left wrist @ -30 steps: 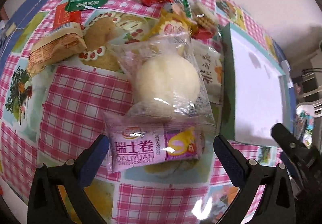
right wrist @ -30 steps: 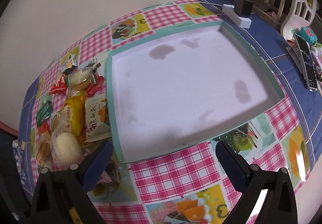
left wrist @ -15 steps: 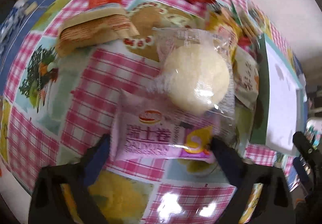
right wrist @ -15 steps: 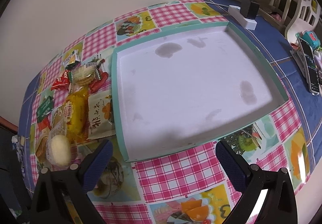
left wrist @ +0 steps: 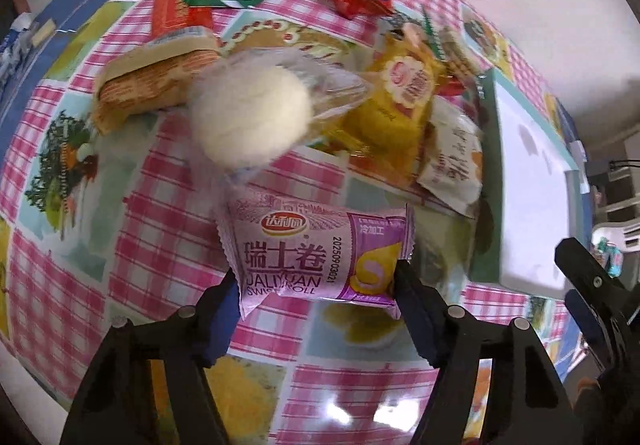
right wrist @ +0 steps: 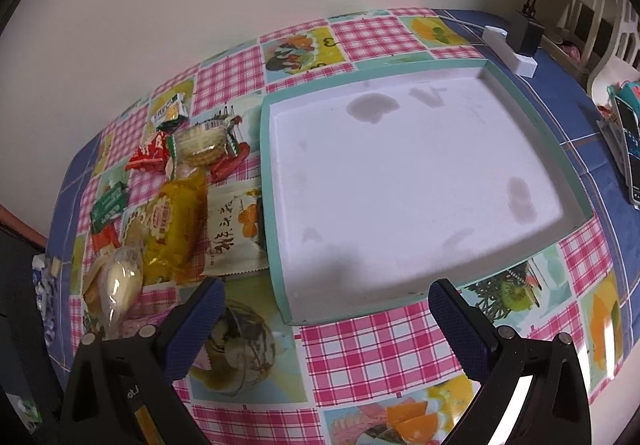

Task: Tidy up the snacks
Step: 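Grasp the pink Swiss roll with the left tool while the right tool approaches the clear-wrapped bun, then lift the pink Swiss roll with the left tool while the right tool grasps the clear-wrapped bun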

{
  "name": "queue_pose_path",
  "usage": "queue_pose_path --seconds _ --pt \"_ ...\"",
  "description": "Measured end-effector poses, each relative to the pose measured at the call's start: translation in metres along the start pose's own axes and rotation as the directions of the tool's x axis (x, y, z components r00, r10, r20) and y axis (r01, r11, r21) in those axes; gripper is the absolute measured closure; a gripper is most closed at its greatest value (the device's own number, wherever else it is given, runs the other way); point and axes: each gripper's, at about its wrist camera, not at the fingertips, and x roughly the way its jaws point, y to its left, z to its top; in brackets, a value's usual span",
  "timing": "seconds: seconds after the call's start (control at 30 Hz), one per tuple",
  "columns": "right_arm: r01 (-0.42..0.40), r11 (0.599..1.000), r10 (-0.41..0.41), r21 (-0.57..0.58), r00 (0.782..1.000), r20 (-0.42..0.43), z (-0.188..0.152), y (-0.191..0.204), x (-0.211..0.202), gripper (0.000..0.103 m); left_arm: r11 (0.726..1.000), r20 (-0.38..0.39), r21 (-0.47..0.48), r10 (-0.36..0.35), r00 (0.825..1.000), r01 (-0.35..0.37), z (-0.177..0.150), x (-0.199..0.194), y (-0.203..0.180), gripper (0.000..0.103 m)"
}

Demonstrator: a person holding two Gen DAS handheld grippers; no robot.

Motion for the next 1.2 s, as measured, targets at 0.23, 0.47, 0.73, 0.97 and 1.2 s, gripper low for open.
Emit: queue_pose_path --seconds 0.23,0.47,0.73,0.97,1.2 --pt "0.004 1.000 -0.004 0.031 1.000 0.024 0.004 -0.006 -0.005 0.000 0.996 0.063 0.037 -0.077 0.995 0.075 0.000 -0.023 -0.021 0.030" --pt "0.034 0.997 -0.036 0.074 0.999 0.019 0.011 -0.018 -0.001 0.000 0.987 0.081 0.067 -0.150 0.985 0.145 0.000 -0.036 -0.019 0.030" --pt "0.030 0.998 -0.031 0.055 0.999 0.017 0.014 -0.012 0.002 0.000 0.994 0.223 -0.007 -0.101 0.970 0.106 0.004 -0.071 0.010 0.030" --pt "-0.014 0.999 0.016 -0.033 0.999 0.035 0.012 0.022 0.002 0.000 0.973 0.328 -0.227 0.122 0.937 -0.047 0.021 -0.089 0.071 0.030" --pt "-0.078 0.987 0.088 -0.138 0.994 0.067 0.008 0.071 -0.005 0.000 0.896 0.320 -0.435 0.242 0.916 -0.085 0.024 -0.094 0.132 0.029"
